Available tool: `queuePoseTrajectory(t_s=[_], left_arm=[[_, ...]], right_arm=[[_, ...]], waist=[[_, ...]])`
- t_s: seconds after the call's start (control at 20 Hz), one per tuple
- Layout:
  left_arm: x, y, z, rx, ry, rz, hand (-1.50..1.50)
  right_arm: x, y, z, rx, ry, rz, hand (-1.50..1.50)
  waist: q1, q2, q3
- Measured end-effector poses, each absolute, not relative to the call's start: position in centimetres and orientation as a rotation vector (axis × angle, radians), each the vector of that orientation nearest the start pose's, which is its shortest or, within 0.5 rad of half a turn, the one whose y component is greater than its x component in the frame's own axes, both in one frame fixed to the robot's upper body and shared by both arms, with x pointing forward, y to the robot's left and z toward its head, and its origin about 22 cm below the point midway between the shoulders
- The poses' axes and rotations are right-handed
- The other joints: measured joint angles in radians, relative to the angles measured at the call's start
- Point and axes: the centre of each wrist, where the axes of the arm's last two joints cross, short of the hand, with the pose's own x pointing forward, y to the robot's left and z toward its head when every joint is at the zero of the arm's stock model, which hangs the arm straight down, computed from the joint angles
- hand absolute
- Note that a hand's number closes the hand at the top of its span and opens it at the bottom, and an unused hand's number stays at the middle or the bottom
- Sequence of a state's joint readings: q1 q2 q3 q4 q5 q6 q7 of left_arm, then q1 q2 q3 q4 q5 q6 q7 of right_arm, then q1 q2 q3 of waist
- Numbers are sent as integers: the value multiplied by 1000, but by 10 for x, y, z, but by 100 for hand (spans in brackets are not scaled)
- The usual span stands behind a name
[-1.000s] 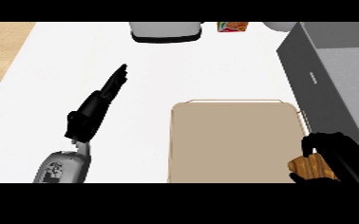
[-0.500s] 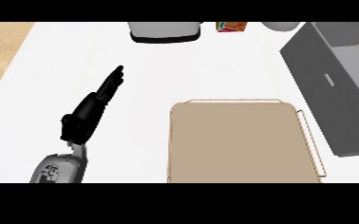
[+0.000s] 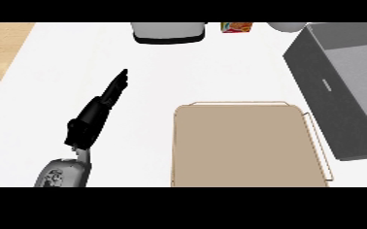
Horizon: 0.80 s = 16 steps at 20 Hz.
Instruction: Pick the croissant from the tray and place it in the cardboard box
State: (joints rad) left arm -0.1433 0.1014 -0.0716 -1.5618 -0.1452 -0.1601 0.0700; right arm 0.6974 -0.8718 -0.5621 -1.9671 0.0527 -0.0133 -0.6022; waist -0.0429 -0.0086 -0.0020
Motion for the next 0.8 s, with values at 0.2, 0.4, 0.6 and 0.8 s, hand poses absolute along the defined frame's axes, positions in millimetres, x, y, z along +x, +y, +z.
queuePoseTrajectory(t_s=[0.2, 0.4, 0.6, 0.8], left_arm=[[276, 218, 36, -12, -1593, -436, 0], [281, 213, 37, -22, -1601, -445, 0], [279, 210, 45, -34, -1601, -453, 0], [282, 208, 43, -37, -1601, -458, 0]], right_arm=[[96, -457, 200, -972, -1758, 924, 150], [105, -464, 222, -1024, -1732, 860, 150], [121, -470, 238, -1046, -1715, 816, 150], [145, -472, 245, -1026, -1710, 781, 150]], waist=[[18, 4, 0], [32, 7, 1], [41, 8, 1], [47, 10, 1]])
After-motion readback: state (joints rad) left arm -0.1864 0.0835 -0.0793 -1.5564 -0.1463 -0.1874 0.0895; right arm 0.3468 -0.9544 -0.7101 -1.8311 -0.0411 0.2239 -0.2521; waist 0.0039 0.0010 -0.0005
